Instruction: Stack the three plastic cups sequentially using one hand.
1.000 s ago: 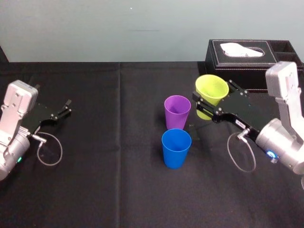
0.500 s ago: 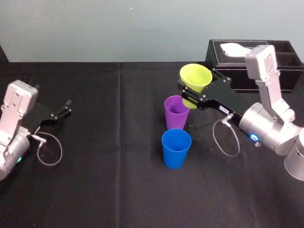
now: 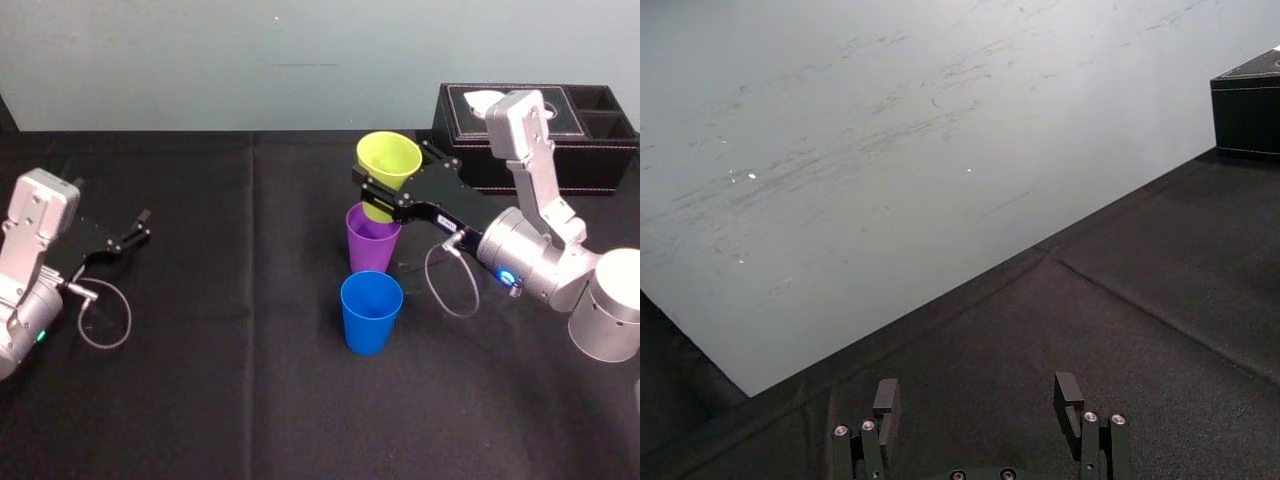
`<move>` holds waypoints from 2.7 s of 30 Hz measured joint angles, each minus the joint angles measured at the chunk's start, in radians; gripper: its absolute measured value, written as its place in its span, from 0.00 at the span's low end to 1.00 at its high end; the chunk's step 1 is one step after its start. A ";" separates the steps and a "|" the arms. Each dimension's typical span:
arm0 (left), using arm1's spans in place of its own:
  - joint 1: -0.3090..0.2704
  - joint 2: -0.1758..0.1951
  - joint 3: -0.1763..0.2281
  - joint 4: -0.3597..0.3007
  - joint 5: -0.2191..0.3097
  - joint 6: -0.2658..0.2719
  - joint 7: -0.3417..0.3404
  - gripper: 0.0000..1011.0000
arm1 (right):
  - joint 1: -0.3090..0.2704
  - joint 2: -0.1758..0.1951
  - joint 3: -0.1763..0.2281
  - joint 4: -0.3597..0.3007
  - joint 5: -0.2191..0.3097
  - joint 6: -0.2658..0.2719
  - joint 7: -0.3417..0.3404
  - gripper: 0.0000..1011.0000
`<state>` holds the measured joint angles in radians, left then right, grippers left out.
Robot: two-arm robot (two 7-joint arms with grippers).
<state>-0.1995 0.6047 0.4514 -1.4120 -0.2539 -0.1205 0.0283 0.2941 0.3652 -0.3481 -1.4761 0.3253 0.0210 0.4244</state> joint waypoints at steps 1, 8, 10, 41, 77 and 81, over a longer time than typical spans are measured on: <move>0.000 0.000 0.000 0.000 0.000 0.000 0.000 1.00 | 0.003 -0.002 -0.002 0.006 0.001 -0.002 0.001 0.74; 0.000 0.000 0.000 0.000 0.000 0.000 0.000 1.00 | 0.025 -0.011 -0.013 0.056 0.005 -0.022 0.013 0.74; 0.000 0.000 0.000 0.000 0.000 0.000 0.000 1.00 | 0.030 -0.013 -0.016 0.069 0.006 -0.028 0.016 0.74; 0.000 0.000 0.000 0.000 0.000 0.000 0.000 1.00 | 0.067 -0.041 -0.048 0.184 0.005 -0.072 0.040 0.74; 0.000 0.000 0.000 0.000 0.000 0.000 0.000 1.00 | 0.057 -0.058 -0.048 0.243 0.002 -0.094 0.048 0.74; 0.000 0.000 0.000 0.000 0.000 0.000 0.000 1.00 | 0.057 -0.058 -0.048 0.243 0.001 -0.093 0.048 0.76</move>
<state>-0.1995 0.6046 0.4514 -1.4120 -0.2539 -0.1206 0.0283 0.3513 0.3073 -0.3962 -1.2333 0.3268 -0.0724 0.4727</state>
